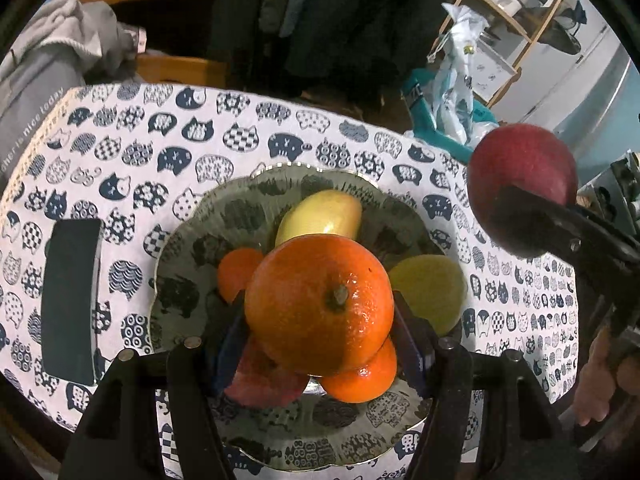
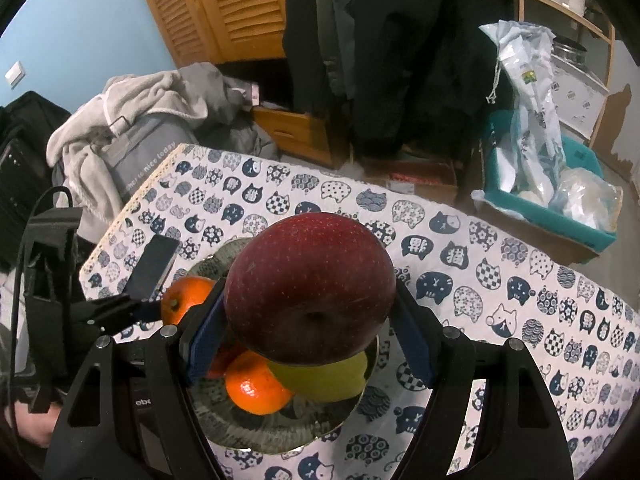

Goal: Organize fruits
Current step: 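Lower the orange and apple into the bowl and open both tools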

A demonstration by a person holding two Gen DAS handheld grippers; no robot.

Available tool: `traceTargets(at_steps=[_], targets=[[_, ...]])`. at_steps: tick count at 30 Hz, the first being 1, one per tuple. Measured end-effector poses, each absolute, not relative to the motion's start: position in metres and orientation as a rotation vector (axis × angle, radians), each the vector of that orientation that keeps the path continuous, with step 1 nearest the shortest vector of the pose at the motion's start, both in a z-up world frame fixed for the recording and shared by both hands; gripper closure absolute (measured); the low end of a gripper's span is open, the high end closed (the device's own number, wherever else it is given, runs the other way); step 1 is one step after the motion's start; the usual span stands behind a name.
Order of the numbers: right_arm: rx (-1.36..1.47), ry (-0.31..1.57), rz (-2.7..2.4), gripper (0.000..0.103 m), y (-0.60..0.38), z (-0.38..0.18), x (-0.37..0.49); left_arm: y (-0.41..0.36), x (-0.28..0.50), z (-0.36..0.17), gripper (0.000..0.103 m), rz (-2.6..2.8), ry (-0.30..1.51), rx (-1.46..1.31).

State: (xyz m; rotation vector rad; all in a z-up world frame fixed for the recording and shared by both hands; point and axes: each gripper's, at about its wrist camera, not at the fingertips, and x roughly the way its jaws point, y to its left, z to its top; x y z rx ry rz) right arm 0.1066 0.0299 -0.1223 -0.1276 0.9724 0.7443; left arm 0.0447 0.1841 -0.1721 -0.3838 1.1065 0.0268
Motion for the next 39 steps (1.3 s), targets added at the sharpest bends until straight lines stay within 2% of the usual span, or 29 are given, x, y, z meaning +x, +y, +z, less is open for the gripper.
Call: traceTargets(at_steps=[26,39], targets=[[-0.123,1.175,0.778,0.026,0.061,-0.203,0.150,0.200,0.048,-0.176,0.035,0.090,1.096,-0.397],[-0.079,1.164,0.797,0.024,0.051,-0.189,0.148,0.197,0.045,-0.166,0.035,0.091,1.079,-0.371]])
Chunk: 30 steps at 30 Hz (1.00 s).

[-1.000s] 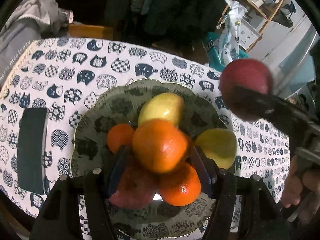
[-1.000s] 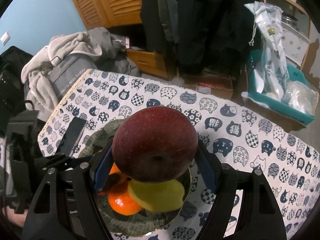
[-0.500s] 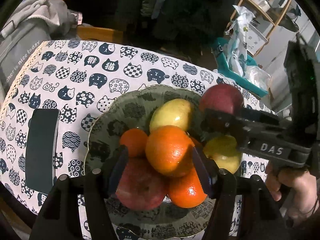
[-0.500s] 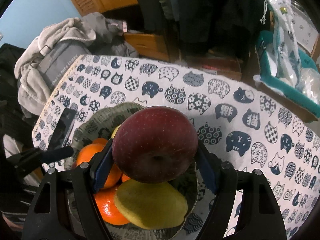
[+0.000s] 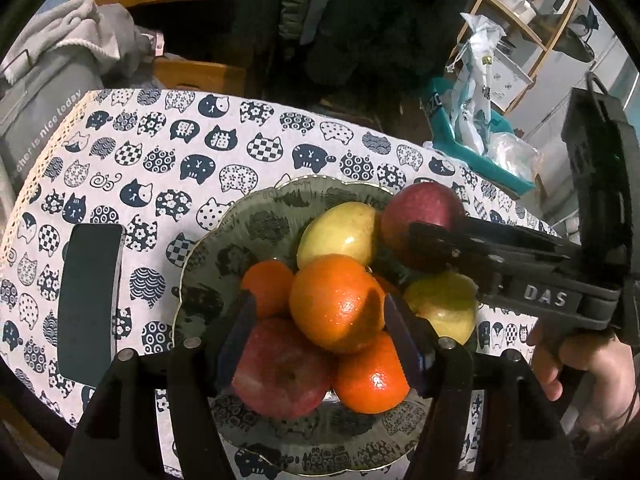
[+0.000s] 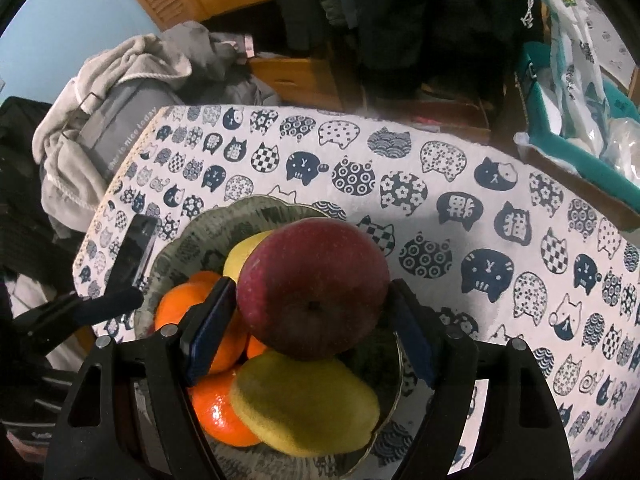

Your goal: Organize fruits

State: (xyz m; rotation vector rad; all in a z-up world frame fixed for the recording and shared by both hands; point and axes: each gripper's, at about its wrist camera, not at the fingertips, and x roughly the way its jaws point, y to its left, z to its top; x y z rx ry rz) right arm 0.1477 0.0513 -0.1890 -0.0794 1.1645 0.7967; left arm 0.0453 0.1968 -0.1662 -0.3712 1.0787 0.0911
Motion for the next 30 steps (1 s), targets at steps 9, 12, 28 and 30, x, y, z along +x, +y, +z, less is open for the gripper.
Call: traceTargets(at_steps=[9,12,28,30], targets=[[-0.040,1.086,0.794,0.024,0.033,-0.152,0.139,0.191,0.038,-0.142,0.035,0.079,1.029,-0.365],[-0.012,1.045,0.783,0.024,0.022,-0.135,0.135,0.188,0.032,-0.131,0.035,0.076,1.008,-0.353],[-0.036,0.783,0.689,0.019,-0.026,-0.044,0.090,0.173,-0.001,-0.065,0.022,0.084,0.872,-0.289],[-0.036,0.764,0.687,0.018,-0.031,-0.036,0.085,0.170,-0.004,-0.058,0.021,0.088,0.864,-0.284]])
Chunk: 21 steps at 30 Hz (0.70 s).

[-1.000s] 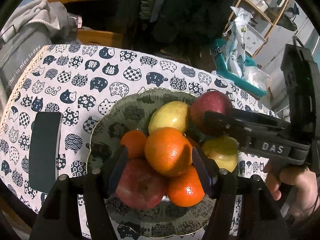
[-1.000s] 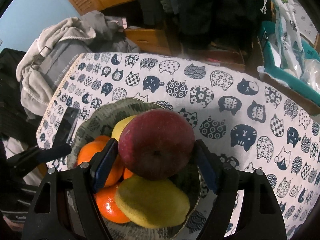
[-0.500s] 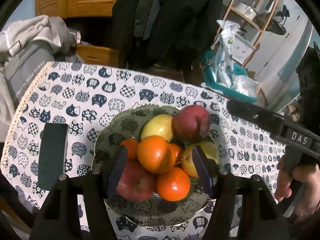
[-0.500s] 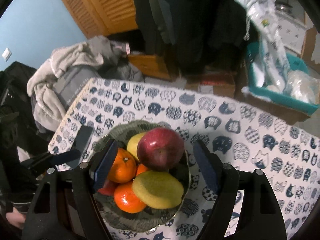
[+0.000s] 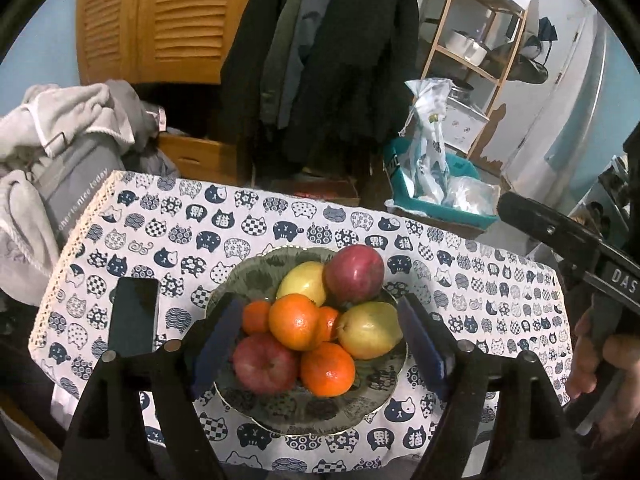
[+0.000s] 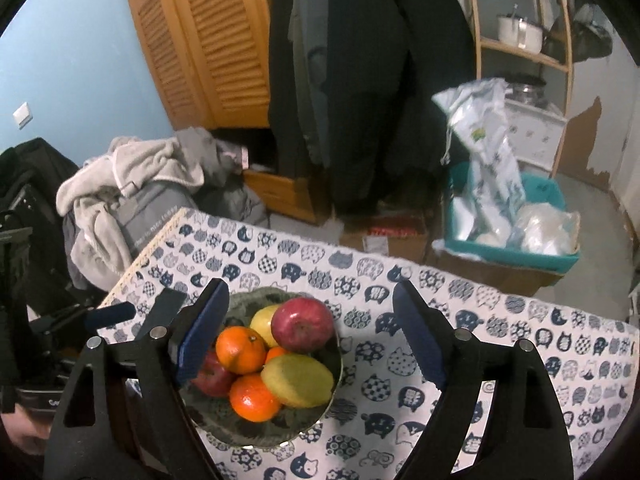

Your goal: Organize fruits

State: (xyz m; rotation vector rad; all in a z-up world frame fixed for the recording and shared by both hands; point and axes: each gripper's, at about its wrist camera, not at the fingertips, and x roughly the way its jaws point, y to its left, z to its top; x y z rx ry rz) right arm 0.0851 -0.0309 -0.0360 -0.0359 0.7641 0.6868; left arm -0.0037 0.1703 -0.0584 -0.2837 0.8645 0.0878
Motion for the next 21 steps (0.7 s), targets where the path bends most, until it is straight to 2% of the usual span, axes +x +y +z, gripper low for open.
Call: traceTargets(at_steps=[4,21], targets=[[-0.048,0.740,0.676,0.018,-0.035,-0.026,0.076,0.165,-0.010,-0.046,0.016,0.094,0.841,-0.259],[-0.092,0.697,0.624,0.018,-0.066,-0.007,0.050,0.146,-0.023,-0.018,0.010,0.110,0.783,-0.189]])
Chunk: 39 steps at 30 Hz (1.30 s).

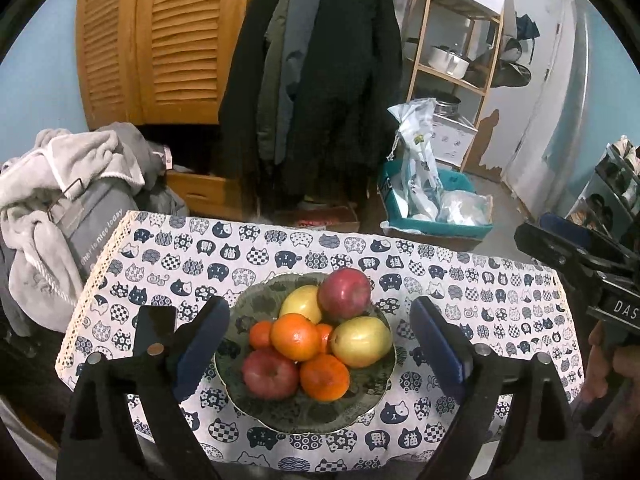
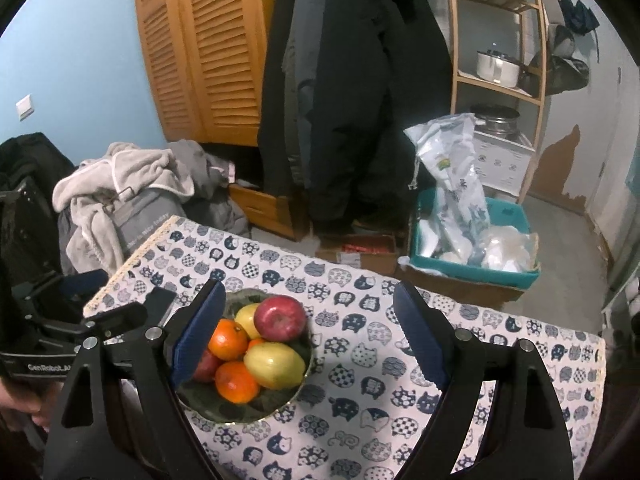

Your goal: Organize fruits

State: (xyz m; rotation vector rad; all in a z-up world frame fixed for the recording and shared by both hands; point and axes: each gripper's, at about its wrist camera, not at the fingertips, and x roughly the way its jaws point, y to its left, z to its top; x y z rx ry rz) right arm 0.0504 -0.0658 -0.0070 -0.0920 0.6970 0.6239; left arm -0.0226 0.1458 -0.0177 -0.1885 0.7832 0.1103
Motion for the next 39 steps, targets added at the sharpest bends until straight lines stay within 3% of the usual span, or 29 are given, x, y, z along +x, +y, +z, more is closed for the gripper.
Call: traceTargets(at_steps=[39], targets=[[-0.094,0.721,0.597,0.018,-0.080,-0.012,0.051,0.119,-0.023,-0.011,0.010,0.119,0.790,-0.101]])
